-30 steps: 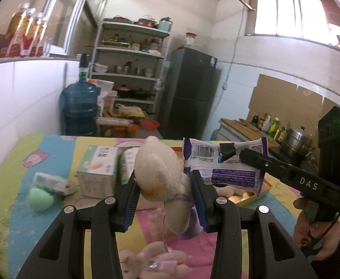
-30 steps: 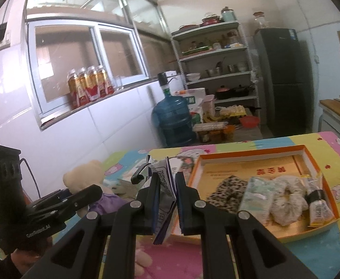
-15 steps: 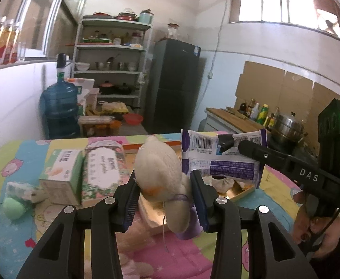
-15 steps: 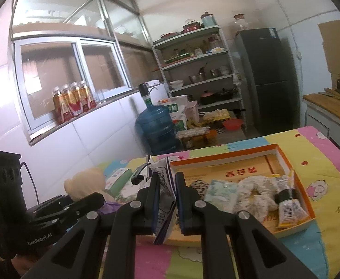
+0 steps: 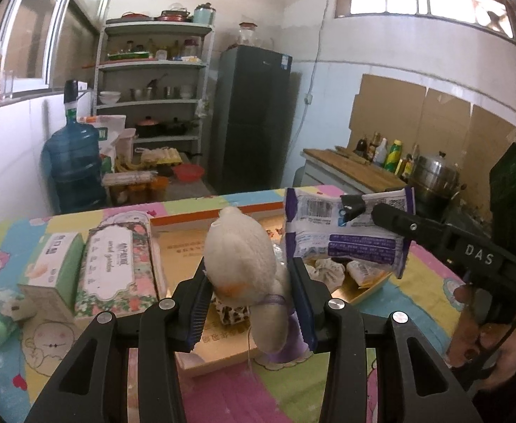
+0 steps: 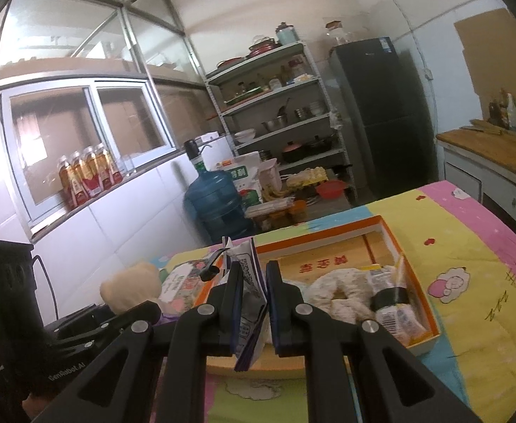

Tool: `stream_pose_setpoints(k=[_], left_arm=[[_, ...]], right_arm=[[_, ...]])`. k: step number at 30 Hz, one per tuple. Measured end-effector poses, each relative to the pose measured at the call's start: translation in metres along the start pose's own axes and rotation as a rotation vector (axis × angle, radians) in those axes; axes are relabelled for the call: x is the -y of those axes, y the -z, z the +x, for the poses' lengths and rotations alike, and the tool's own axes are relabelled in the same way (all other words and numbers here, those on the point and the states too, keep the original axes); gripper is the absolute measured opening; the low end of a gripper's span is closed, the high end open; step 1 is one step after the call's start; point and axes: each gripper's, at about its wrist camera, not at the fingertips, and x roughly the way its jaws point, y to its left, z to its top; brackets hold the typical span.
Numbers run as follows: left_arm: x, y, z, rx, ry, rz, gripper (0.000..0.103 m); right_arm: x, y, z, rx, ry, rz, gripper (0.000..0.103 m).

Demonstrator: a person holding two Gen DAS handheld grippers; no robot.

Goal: Organize soft objects
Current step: 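Carry the white bear and the snack packet over the orange-rimmed box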

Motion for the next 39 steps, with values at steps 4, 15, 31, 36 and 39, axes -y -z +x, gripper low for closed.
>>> stream_pose_setpoints(k=[4,15,31,36,39], left_arm=[[0.004,-0.002,0.013,-0.021,-0.023,0.011,0.044],[-0.006,-0.004,0.049,-0.074,-0.050,-0.028,0.044],[-0.011,0.004,0.089,-0.157,-0.057,-0.049,0.044],[-0.013,0.002,0.097,-0.163,-0.054,-0.054,0.044],[-0.014,0.001,0.101,-0.167,-0.052,-0.056,0.044]], right_arm=[[0.015,0.000,0.003,0.002,0.005,0.024,0.014],[0.053,0.002,0.013,-0.012,0.020,0.081,0.014],[0.080,0.010,0.035,-0.053,0.032,0.133,0.014],[0.089,0.013,0.042,-0.064,0.037,0.151,0.014],[0.092,0.014,0.045,-0.069,0.036,0.159,0.014]])
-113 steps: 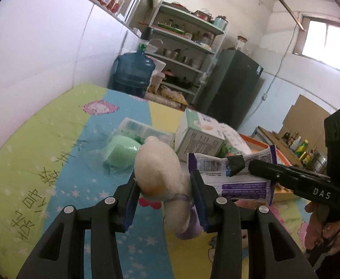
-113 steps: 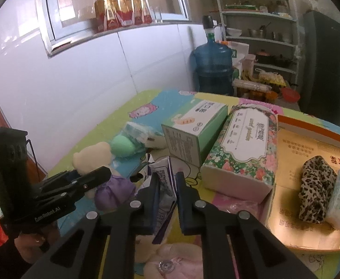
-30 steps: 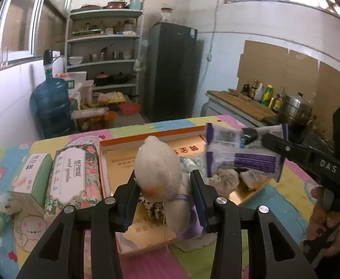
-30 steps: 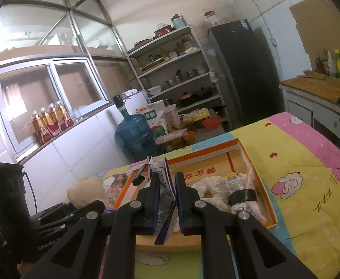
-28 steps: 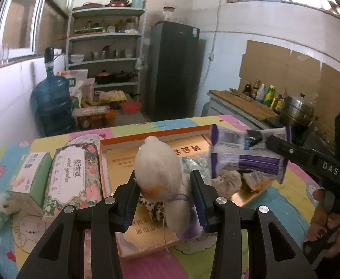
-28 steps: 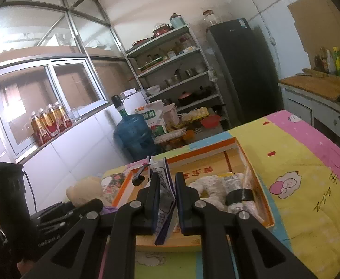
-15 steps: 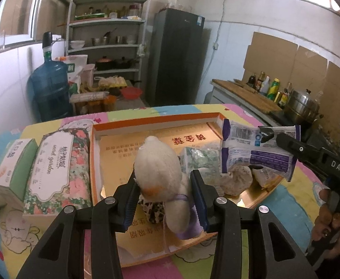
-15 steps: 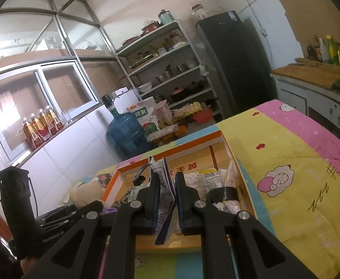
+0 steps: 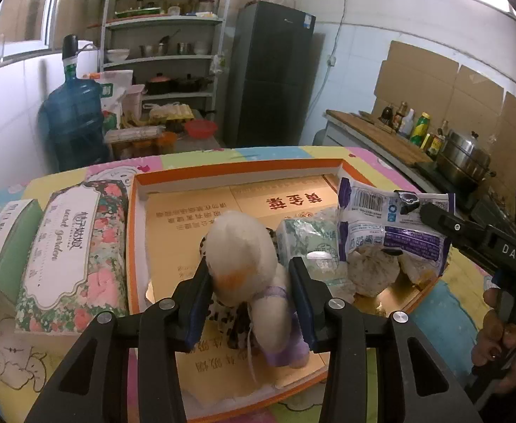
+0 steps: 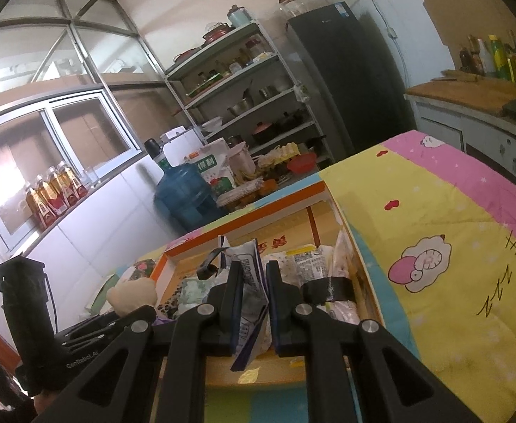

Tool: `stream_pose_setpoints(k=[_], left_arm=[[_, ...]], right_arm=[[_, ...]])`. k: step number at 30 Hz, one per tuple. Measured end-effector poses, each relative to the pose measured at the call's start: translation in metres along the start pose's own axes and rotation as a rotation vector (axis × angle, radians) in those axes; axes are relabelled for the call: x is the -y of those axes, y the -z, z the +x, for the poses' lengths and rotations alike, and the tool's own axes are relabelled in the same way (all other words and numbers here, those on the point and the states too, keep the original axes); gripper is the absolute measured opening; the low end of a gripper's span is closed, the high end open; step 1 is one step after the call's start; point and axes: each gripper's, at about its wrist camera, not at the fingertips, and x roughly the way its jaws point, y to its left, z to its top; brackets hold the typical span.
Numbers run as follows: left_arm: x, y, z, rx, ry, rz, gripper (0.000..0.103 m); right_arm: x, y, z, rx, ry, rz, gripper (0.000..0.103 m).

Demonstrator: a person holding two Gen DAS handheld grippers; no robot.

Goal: Organize soft objects
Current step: 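Carry the white bear and the snack packet over the orange-rimmed box, then lower both items into the box and open both tools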

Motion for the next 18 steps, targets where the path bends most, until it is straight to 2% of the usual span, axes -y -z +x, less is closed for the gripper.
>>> stream_pose_setpoints(k=[14,16,18], left_arm=[[0.002,-0.004,0.014,-0.013,0.010,-0.006,0.045],[0.002,-0.005,0.015,-0.016,0.016,-0.008,0.046],[0.001,-0.005,0.018,-0.031,0.017,-0.009,0.052]], right_arm=[[0.010,0.001,0.011,-0.018,0.008,0.032,0.016],[0.011,0.001,0.012,-0.021,0.018,0.033,0.016],[0.013,0.002,0.013,-0.027,0.025,0.041,0.020]])
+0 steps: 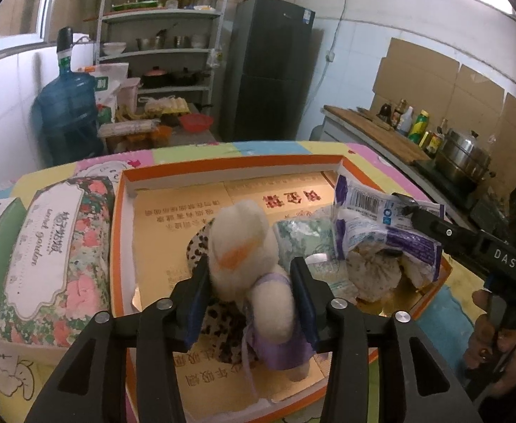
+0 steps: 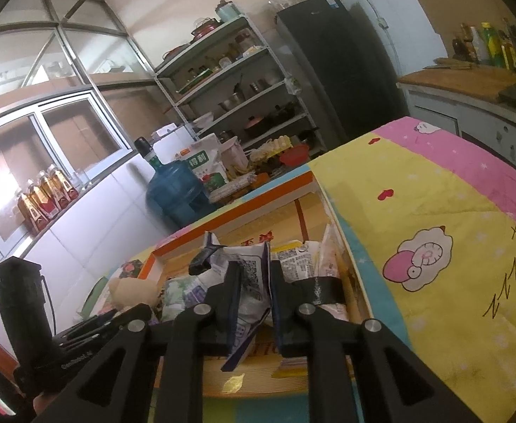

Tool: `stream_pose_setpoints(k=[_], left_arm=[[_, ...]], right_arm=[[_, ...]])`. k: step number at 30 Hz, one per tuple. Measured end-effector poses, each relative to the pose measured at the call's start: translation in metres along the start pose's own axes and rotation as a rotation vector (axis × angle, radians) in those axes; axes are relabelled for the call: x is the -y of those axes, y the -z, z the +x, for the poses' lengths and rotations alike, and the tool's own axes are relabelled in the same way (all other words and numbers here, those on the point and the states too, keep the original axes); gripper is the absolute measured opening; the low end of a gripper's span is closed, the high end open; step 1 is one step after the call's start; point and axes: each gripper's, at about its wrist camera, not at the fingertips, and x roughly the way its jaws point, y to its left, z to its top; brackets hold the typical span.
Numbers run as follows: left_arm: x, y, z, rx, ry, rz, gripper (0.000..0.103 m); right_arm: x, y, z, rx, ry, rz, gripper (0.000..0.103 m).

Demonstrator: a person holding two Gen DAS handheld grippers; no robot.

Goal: Organize soft objects
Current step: 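Lower both items into the box and open both tools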

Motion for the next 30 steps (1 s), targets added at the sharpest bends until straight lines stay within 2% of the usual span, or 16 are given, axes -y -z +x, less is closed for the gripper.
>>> stream_pose_setpoints(k=[1,3,5,13,17,30], left_arm=[[0.000,0.000,0.002,-0.010,-0.006,0.002,0.053],[0.002,0.002,0.002,-0.011,-0.015,0.008,0.056],[0.002,0.002,0.001,-0.001,-0.014,0.009,0.056],[0.001,0.002,-0.007,0.017,-0.020,0.010,0.059],[0.002,0.001,-0.016,0.040,-0.025,0.011,0.059],[0.000,0.000,-0.045,0.100,-0.035,0.014,0.059]], right_arm=[[0.001,0.000,0.001,-0.005,0.004,0.003,0.024],[0.002,0.001,0.003,-0.013,0.009,0.014,0.041],[0.002,0.001,0.003,-0.011,0.011,0.017,0.048],[-0.004,0.002,-0.003,0.007,0.036,-0.010,0.049],[-0.006,0.001,-0.007,0.018,0.052,-0.017,0.055],[-0.018,-0.003,-0.026,0.066,0.076,-0.038,0.056]])
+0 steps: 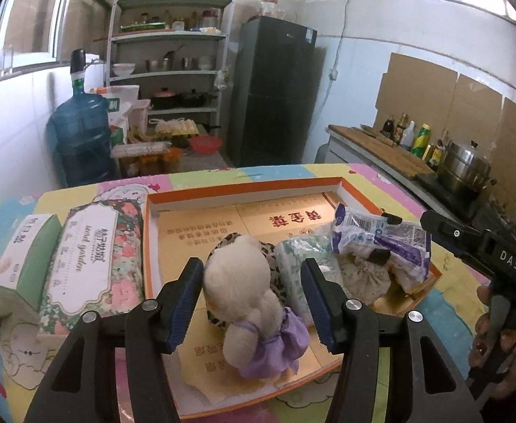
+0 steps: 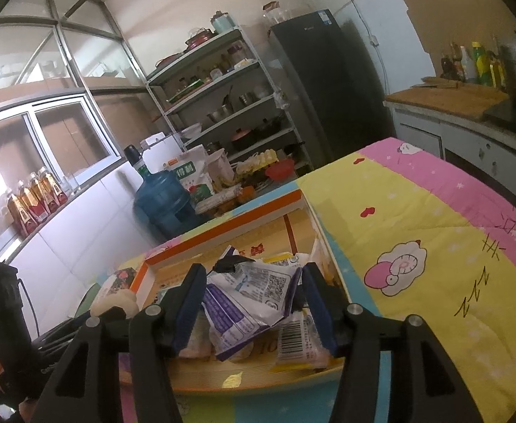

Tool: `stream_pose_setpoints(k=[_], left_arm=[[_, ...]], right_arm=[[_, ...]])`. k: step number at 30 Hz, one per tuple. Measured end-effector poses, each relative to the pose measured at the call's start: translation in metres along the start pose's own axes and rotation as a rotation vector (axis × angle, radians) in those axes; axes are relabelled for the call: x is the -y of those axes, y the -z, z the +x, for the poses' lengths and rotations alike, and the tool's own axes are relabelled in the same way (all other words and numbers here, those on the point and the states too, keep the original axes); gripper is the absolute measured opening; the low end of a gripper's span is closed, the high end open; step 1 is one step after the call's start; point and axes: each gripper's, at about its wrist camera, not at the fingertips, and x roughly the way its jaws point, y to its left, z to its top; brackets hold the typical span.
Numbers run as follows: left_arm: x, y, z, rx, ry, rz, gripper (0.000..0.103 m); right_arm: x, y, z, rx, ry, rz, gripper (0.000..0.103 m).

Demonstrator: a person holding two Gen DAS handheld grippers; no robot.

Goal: Organize soft objects
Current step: 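Lower both items into the box and open both tools, then withdraw both tools from the box toward the remaining loose items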

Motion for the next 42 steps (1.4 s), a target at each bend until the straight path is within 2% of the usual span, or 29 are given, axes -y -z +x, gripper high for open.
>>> stream_pose_setpoints(k=[7,9,11,42], left_arm=[[-0.004,0.000,-0.014,0.025,0.002,-0.003,0.059],[-0.005,0.001,-0.018,0.031,0.003,-0.008,0.059],[-0.006,0.002,-0.022,0.034,0.006,-0.013,0.059],[-0.042,0.029,-0.106,0.131,-0.023,-0.067,0.059]], right_arm=[[-0.011,-0.001,-0.010,0.034,0.043,-0.029,0.058],[-0.013,-0.002,-0.016,0.055,0.069,-0.037,0.068],[-0.016,-0.003,-0.020,0.071,0.095,-0.047,0.073],[-0.088,0.018,-0.051,0.070,0.003,-0.142,0.074]])
